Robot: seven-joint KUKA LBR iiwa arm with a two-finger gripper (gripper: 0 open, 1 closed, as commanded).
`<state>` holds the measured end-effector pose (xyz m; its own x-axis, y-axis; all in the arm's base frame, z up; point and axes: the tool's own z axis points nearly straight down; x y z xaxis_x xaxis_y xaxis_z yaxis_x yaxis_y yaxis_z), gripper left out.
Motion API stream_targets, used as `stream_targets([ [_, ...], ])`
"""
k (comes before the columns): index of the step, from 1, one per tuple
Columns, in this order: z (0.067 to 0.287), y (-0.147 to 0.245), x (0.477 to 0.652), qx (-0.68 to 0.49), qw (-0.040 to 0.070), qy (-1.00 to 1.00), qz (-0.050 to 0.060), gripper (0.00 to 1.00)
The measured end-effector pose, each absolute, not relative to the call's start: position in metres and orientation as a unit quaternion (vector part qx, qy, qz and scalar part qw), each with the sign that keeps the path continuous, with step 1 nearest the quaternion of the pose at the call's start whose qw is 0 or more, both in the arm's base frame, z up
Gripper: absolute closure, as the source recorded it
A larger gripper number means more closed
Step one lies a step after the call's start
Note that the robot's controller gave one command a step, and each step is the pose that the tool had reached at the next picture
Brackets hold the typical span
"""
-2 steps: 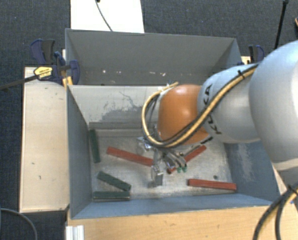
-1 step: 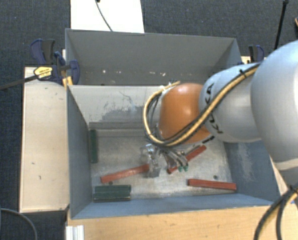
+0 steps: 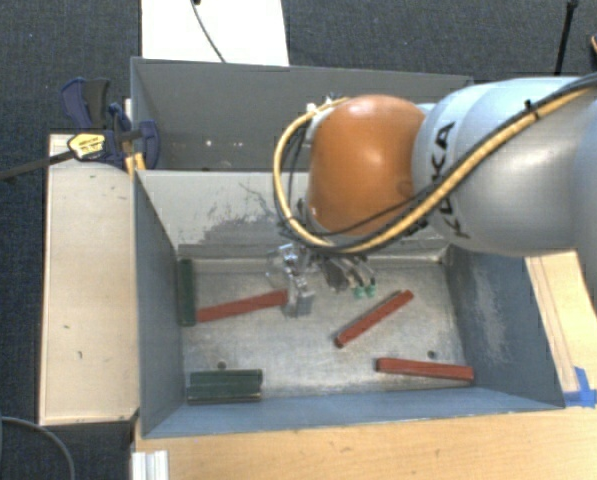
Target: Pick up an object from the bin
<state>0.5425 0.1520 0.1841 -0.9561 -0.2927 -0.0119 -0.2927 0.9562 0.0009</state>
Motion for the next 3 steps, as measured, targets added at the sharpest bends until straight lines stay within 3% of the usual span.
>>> stream_targets([
  [1, 0.28, 0.111, 0.523, -0.373, 0.005, 0.928, -0.001, 1.0],
  [2, 0.316, 0.1, 0.534, -0.468, 0.004, 0.884, -0.001, 1.0],
  [3, 0.257, 0.116, 0.524, -0.53, -0.001, 0.848, 0.001, 1.0],
])
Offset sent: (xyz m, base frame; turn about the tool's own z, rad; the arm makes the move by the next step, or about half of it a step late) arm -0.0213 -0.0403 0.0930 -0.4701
